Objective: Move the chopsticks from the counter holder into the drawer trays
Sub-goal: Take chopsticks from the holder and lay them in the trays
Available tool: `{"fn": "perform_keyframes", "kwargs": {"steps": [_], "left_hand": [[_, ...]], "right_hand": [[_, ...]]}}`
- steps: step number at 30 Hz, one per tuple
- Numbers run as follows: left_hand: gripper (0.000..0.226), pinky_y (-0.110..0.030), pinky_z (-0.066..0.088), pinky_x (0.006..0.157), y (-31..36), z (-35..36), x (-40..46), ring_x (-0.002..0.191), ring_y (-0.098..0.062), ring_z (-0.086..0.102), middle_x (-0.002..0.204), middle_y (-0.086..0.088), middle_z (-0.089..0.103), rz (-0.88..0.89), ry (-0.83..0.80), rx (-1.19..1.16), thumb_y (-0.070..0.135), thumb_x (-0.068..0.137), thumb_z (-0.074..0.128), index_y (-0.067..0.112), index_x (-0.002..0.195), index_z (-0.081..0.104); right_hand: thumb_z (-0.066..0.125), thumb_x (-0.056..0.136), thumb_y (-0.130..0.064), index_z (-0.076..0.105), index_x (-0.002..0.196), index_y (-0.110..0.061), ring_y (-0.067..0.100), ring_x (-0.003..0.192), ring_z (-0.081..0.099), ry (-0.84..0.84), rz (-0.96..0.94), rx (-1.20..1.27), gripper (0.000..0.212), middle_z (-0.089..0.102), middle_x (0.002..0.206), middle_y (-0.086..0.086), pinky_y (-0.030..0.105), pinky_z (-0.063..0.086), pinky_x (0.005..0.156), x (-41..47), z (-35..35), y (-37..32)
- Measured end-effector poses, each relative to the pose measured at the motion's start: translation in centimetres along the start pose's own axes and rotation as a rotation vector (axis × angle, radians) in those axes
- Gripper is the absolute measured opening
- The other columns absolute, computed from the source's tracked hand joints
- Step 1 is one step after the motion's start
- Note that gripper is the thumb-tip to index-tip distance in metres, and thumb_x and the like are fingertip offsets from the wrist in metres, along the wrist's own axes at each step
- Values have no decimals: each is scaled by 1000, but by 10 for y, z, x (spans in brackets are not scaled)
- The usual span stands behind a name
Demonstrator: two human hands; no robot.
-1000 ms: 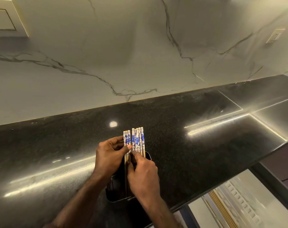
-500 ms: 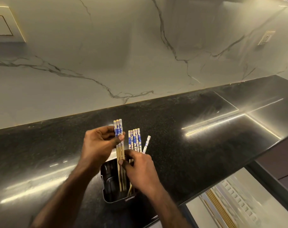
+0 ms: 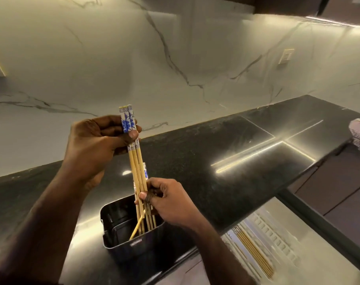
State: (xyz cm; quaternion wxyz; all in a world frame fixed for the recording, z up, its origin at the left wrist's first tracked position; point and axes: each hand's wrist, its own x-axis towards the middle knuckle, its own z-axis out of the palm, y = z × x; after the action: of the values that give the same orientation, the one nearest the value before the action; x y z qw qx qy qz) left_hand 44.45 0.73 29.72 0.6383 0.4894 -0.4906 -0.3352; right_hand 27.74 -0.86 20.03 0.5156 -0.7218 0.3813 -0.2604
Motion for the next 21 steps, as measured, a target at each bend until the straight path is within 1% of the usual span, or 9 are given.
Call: {"fn": "perform_keyframes", "kwargs": {"steps": [5, 9, 11, 13, 15, 16, 18, 19, 21], "left_hand": [[30, -25, 60, 65, 11, 48, -41, 81, -19, 75, 88, -1, 78, -6, -56, -28, 17, 61, 75, 21, 91, 73], [30, -24, 59, 66, 13, 97, -91, 83, -19, 75, 89, -2, 78, -41, -81, -55, 16, 63, 74, 20, 93, 73], [30, -27, 60, 68, 11, 123, -119, 85, -19, 75, 90, -2, 78, -71, -81, -88, 14, 65, 74, 19, 95, 73], [29, -33, 60, 73, 8, 153, -146, 88, -19, 74, 92, -3, 78, -102, -95, -108, 11, 68, 73, 19, 96, 72], [27, -32, 60, 71, 3, 185, -169, 89, -21, 74, 93, -4, 77, -133, -115, -126, 4, 75, 72, 17, 99, 72], [26, -29, 60, 69, 1, 198, -177, 88, -21, 74, 93, -5, 77, -149, -127, -139, 2, 77, 71, 15, 100, 72], [27, -26, 60, 65, -2, 233, -195, 86, -23, 75, 92, -6, 77, -179, -155, -170, 3, 74, 72, 13, 99, 72], [28, -25, 59, 63, -3, 250, -203, 84, -23, 75, 91, -6, 78, -188, -167, -191, 6, 70, 74, 13, 98, 72], [31, -25, 59, 62, -5, 280, -214, 81, -22, 75, 89, -7, 78, -206, -186, -224, 12, 64, 75, 14, 95, 73]], "right_hand": [[60, 93, -17, 67, 111, -18, 10, 96, 70, 31, 13, -15, 19, 73, 106, 2, 42, 57, 90, -66, -32, 9], [61, 94, -20, 68, 106, -17, 11, 91, 71, 70, 41, -61, 14, 74, 101, 2, 39, 59, 86, -136, -59, 25], [61, 94, -20, 69, 104, -13, 9, 84, 72, 92, 56, -91, 14, 74, 96, 1, 34, 60, 81, -175, -73, 33], [60, 94, -21, 68, 103, -11, 11, 82, 72, 129, 56, -165, 16, 74, 94, 3, 31, 61, 76, -215, -90, 42], [59, 95, -22, 69, 103, -11, 16, 84, 72, 169, 53, -235, 17, 75, 96, 7, 33, 60, 77, -255, -110, 53], [59, 95, -21, 69, 103, -10, 20, 85, 71, 181, 58, -248, 17, 74, 96, 9, 36, 60, 78, -271, -118, 58], [59, 94, -19, 70, 100, -8, 26, 86, 71, 210, 101, -228, 17, 74, 95, 12, 43, 58, 79, -305, -137, 70], [60, 94, -17, 70, 99, -7, 27, 84, 71, 229, 131, -191, 15, 74, 94, 13, 43, 59, 78, -320, -147, 76], [62, 92, -12, 69, 96, -6, 25, 75, 71, 269, 189, -73, 10, 74, 90, 15, 38, 60, 68, -345, -163, 87]]}}
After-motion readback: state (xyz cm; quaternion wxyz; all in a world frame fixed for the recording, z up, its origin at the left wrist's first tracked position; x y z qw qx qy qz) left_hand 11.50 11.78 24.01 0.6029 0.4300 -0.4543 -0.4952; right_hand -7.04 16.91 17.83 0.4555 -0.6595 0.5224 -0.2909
